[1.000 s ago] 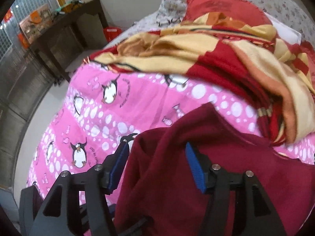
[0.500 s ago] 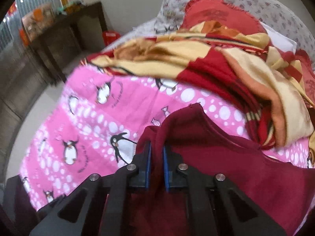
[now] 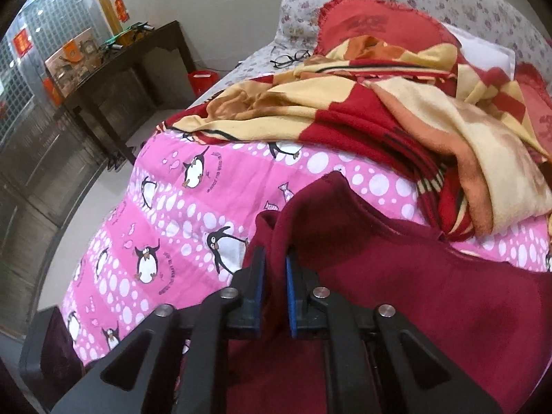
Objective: Fold small clothes
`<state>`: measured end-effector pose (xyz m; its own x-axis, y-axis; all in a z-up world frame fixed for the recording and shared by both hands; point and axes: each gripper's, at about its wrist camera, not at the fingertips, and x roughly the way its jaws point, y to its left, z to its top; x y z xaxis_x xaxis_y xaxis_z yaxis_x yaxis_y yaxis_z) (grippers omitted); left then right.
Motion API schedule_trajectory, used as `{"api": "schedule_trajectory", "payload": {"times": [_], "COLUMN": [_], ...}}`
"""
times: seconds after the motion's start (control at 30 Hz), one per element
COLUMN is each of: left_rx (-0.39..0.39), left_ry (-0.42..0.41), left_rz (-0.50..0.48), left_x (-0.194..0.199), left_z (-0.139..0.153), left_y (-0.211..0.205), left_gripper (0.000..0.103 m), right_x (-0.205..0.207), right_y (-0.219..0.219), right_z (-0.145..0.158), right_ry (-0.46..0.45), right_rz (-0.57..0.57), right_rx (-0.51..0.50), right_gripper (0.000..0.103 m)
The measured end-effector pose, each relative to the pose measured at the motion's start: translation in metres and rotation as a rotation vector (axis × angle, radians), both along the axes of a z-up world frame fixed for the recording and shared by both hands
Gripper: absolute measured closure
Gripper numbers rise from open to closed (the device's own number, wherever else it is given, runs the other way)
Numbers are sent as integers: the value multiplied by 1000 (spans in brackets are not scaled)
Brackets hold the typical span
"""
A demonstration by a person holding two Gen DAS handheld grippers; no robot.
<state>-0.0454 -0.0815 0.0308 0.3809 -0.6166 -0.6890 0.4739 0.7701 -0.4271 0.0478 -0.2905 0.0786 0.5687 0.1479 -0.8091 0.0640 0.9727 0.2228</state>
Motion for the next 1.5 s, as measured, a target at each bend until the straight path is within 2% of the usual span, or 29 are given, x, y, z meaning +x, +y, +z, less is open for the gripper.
{"api": "schedule_trajectory", "payload": {"times": [0.03, 0.1, 0.2, 0.27, 0.33, 0.4, 0.5, 0.73, 0.97, 1.17, 1.5], "left_rx": [1, -5, -7, -11, -9, -11, -25, -42, -17, 11, 54], "left_ry": [-8, -17, -33, -36, -39, -33, -28, -63, -109, -124, -114], "left_rz": [-2, -7, -19, -25, -28, -28, -30, -77, -177, -271, -377], "left_x": [-2, -6, -11, -12, -13, -15, -17, -33, -60, -91, -126], "left_z": [2, 6, 12, 15, 16, 16, 18, 44, 72, 78, 69], "left_y": [-2, -3, -7, -10, -12, -10, -5, -23, -77, -130, -208], "left_gripper": [77, 78, 78, 78, 79, 79, 79, 79, 79, 79, 79], "right_x": [1, 3, 10, 18, 26, 23, 8, -33, -74, -115, -170], "right_y": [-1, -1, 11, 22, 32, 32, 18, -14, -62, -110, -179], "right_z": [1, 3, 5, -4, -20, -24, -16, 16, 44, 49, 41], "right_ry": [-3, 1, 15, 72, 158, 148, 81, -39, -94, -105, -103], "right_rz": [-9, -20, -8, 17, 17, -2, -17, -19, -78, -148, -265], "right_rx": [30, 57, 43, 14, -65, -105, -62, -18, 5, 7, 12], "right_gripper": [64, 39, 25, 25, 29, 59, 67, 69, 70, 70, 71]}}
